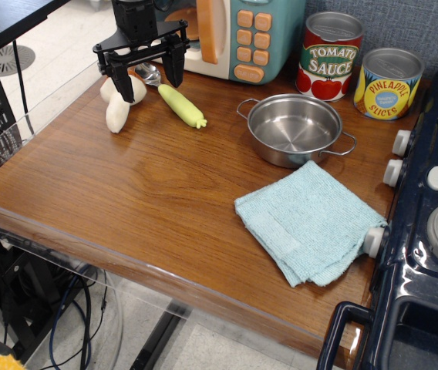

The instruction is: Move the spoon near the corner of the table.

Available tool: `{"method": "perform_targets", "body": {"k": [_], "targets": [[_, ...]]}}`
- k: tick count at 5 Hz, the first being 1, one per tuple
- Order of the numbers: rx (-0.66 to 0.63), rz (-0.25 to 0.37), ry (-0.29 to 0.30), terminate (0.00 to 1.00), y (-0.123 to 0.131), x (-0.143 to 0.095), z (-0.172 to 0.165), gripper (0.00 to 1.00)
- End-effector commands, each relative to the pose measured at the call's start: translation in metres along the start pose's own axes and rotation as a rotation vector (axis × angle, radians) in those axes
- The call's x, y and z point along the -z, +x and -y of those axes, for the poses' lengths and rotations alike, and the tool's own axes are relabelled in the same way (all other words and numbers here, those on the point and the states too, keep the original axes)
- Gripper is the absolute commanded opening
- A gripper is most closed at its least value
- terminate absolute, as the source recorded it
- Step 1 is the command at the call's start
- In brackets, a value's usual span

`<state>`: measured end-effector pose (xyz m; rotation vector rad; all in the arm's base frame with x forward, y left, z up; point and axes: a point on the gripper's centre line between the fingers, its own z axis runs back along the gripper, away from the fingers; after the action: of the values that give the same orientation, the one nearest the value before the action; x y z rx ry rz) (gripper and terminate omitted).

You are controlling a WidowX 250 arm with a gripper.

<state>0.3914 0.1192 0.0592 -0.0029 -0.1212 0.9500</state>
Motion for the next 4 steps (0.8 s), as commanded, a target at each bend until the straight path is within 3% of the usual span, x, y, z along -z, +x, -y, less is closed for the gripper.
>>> {"method": "perform_targets", "body": {"k": [1,4], "targets": [[0.020,0.057,0.023,0.00,-0.002,-0.008,0.027,1.00],[0.008,0.047,0.071,0.00,0.002,0.016,0.043,1.00]]}}
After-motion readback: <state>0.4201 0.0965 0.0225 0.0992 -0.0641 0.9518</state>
